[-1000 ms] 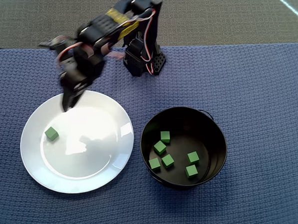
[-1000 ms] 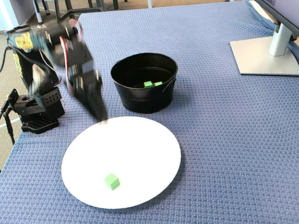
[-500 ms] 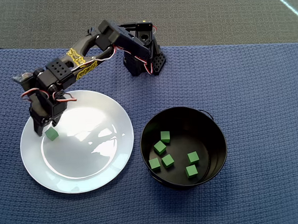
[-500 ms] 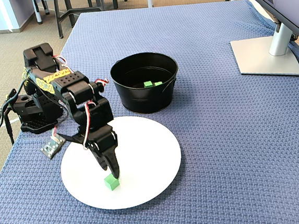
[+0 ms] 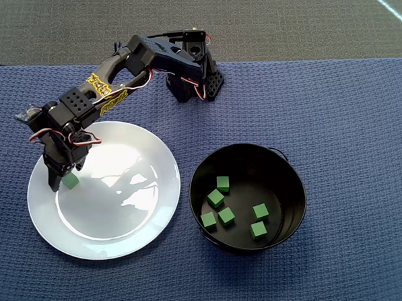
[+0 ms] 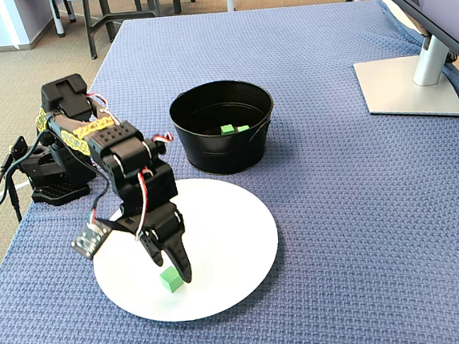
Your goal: Pick up the green cubes from the white plate and place them in the black recipient
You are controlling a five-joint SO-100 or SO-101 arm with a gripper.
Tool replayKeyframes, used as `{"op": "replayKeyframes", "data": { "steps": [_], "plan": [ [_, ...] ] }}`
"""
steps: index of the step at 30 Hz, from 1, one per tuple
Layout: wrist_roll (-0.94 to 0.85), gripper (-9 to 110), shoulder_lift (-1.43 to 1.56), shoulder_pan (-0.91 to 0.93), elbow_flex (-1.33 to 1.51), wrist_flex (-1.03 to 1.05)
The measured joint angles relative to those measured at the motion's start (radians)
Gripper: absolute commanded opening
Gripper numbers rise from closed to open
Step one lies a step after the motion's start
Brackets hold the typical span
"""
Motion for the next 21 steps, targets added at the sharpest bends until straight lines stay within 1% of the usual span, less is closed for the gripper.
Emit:
{"op": "replayKeyframes", "data": {
  "steps": [8,9,12,21],
  "plan": [
    [-0.005,18,-0.043,0.000,0.000,-0.057],
    [-0.005,15,-0.043,0.000,0.000,-0.058],
    [-0.008,0,-0.043,0.000,0.000,-0.061],
    [-0.014,0,-0.043,0.000,0.000,-0.067]
  ]
}}
